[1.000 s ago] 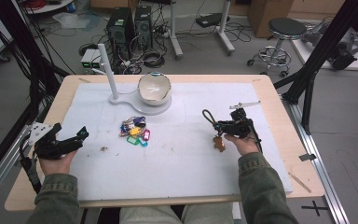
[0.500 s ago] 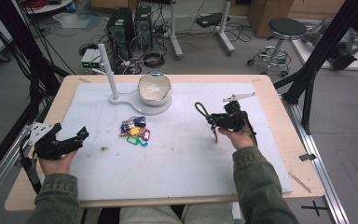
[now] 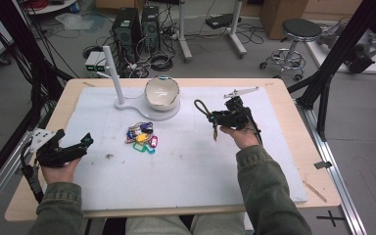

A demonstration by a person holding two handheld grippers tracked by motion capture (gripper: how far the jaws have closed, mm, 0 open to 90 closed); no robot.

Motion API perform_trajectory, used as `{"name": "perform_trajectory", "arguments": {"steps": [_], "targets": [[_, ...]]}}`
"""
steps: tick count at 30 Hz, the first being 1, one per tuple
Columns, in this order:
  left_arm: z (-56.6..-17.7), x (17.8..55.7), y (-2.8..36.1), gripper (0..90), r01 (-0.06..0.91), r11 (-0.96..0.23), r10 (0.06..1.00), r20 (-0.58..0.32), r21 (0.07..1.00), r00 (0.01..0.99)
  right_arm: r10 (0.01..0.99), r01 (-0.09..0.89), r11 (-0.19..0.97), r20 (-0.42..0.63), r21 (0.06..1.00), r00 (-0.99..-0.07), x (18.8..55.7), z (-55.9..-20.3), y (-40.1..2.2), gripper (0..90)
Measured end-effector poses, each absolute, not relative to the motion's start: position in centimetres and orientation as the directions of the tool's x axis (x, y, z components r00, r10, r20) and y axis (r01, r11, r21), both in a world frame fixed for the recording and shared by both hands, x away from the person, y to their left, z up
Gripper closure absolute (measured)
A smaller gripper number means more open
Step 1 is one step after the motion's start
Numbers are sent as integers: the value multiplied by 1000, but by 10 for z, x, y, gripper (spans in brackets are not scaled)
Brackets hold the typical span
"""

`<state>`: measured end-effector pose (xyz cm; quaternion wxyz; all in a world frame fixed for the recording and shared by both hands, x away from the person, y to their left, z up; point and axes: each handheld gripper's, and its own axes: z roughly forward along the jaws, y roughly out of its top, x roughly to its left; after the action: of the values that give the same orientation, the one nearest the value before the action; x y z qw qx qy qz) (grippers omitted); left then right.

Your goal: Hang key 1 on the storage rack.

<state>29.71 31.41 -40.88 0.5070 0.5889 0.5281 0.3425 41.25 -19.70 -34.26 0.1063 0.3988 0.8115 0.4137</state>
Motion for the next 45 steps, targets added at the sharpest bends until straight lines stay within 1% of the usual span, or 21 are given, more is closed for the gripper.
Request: {"name": "perform_trajectory", "arguments": {"steps": [5, 25, 45], "targets": [[-409, 297, 314, 17, 275, 72, 968, -134, 959, 212, 724, 553, 358, 150, 752, -673, 415, -339, -189, 735], [-409, 297, 314, 17, 276, 74, 967, -137, 958, 214, 699, 545, 373, 158, 751, -697, 427, -317, -151, 733], [-409, 297, 315, 17, 272, 79, 966, -141, 959, 217, 734, 554, 321, 168, 768, -658, 439, -303, -102, 733]]}}
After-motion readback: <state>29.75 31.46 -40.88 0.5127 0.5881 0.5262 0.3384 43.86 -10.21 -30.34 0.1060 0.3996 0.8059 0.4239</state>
